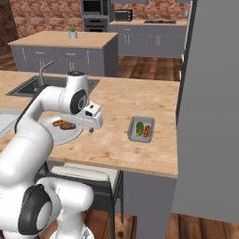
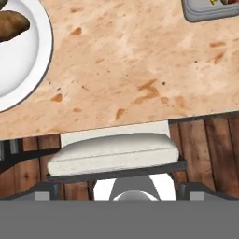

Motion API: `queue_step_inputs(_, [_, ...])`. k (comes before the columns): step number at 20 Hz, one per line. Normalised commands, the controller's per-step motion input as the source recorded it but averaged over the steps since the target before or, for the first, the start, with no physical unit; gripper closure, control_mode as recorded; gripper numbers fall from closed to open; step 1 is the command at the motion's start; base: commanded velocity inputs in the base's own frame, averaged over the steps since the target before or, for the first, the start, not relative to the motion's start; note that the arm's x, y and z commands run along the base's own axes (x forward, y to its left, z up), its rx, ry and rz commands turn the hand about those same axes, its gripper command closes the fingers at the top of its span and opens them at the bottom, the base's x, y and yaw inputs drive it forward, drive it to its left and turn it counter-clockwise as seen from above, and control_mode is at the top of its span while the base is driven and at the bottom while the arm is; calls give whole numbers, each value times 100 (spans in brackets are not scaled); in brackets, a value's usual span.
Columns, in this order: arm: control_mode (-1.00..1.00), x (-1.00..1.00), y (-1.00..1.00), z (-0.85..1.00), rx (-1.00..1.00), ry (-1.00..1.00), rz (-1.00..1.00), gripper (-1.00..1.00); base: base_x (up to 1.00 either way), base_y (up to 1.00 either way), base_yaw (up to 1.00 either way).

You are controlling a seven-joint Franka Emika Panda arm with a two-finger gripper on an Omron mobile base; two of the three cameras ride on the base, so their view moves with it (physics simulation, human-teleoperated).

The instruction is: Place one cooked food and one vegetable from the large plate to each tupperware container.

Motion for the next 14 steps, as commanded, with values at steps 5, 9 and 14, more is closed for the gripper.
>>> queue_step_inputs(5, [-100,-56,5,5,0,0,7,-100,0,0,0])
queue_step_inputs(9, [-100,-10,0,0,0,-9,7,-100,0,0,0])
queue_step_inputs(14, [-100,0,0,0,0,0,0,-100,0,0,0])
